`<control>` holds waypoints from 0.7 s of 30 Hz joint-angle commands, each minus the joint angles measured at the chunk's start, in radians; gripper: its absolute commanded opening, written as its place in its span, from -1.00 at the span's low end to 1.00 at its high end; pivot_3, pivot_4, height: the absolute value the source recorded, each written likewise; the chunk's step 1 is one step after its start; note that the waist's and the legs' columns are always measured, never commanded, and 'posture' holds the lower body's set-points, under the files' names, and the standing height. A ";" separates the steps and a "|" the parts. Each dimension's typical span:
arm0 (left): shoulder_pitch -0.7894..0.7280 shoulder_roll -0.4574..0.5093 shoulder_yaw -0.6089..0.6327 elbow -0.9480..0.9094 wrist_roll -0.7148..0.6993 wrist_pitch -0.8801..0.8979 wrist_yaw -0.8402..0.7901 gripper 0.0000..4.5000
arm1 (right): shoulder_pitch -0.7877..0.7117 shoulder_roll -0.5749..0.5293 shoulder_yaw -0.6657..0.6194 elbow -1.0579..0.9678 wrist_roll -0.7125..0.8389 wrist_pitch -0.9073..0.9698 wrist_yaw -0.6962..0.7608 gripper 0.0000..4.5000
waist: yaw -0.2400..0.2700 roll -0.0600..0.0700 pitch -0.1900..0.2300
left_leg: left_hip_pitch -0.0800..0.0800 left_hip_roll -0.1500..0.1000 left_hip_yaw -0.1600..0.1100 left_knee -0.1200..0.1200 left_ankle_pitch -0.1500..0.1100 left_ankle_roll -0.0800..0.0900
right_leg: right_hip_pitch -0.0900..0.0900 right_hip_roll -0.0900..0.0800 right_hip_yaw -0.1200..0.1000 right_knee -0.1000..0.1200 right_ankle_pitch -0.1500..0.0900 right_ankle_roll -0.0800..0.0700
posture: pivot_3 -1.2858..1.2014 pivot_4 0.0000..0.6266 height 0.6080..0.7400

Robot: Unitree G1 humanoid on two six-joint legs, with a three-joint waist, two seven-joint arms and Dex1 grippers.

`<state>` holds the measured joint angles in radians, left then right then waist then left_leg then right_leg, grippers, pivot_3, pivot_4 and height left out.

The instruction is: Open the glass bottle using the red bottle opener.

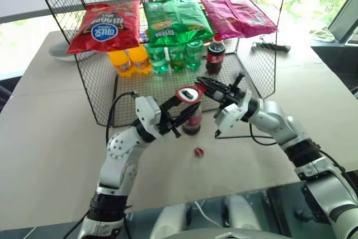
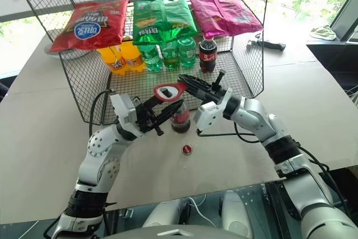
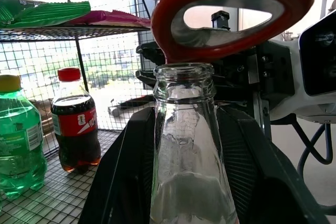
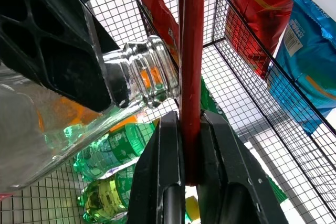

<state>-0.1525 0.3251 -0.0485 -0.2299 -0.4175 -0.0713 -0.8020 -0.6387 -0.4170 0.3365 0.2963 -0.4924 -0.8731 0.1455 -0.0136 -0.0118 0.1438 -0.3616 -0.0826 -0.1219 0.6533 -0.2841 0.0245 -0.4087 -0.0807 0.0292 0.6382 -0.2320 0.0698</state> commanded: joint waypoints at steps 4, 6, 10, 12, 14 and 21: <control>0.022 0.009 0.001 0.012 0.006 0.019 0.006 -0.27 | -0.012 0.004 -0.041 -0.019 0.016 0.005 -0.020 -1.00 | 0.000 0.000 0.000 | 0.000 0.000 0.000 0.000 0.000 0.000 | 0.000 0.000 0.000 0.000 0.000 0.000 | 0.03 -0.52 1.00; 0.026 0.010 0.001 0.007 -0.008 0.026 -0.001 -0.27 | -0.013 0.005 -0.049 -0.023 0.018 0.007 -0.027 -1.00 | 0.000 0.000 0.000 | 0.000 0.000 0.000 0.000 0.000 0.000 | 0.000 0.000 0.000 0.000 0.000 0.000 | 0.03 -0.52 1.00; 0.029 0.012 0.004 0.002 -0.009 0.028 -0.002 0.63 | -0.015 0.007 -0.058 -0.024 0.019 0.009 -0.039 -1.00 | 0.000 0.000 0.001 | -0.001 0.000 0.000 0.000 0.000 0.000 | -0.001 0.000 0.000 0.000 0.000 0.000 | 0.03 -0.52 1.00; 0.030 0.011 0.007 0.000 -0.005 0.028 0.000 0.97 | -0.014 0.010 -0.065 -0.022 0.019 0.008 -0.045 -1.00 | 0.000 0.000 0.001 | -0.002 0.000 0.000 -0.001 0.000 0.000 | -0.003 0.000 0.000 0.000 0.000 0.000 | 0.03 -0.52 1.00; 0.031 0.012 0.011 0.001 -0.001 0.025 0.002 0.97 | -0.014 0.013 -0.071 -0.019 0.020 0.008 -0.051 -1.00 | 0.000 0.000 0.001 | -0.002 0.000 0.000 -0.001 0.000 0.000 | -0.003 0.000 0.000 -0.001 0.000 0.000 | 0.03 -0.52 1.00; 0.066 0.035 0.025 -0.031 -0.013 0.027 -0.013 0.97 | 0.006 0.028 -0.107 0.000 0.118 0.043 -0.047 -1.00 | -0.002 0.000 0.001 | -0.002 0.000 0.001 -0.002 0.000 0.000 | -0.003 0.000 0.001 -0.001 0.000 0.000 | 0.03 -0.52 1.00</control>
<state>-0.0947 0.3504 -0.0433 -0.2135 -0.4156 -0.0335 -0.8062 -0.6352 -0.3911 0.2778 0.3021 -0.4381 -0.8444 0.1061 -0.0152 -0.0119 0.1446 -0.3636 -0.0824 -0.1212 0.6512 -0.2841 0.0245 -0.4115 -0.0806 0.0304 0.6372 -0.2320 0.0698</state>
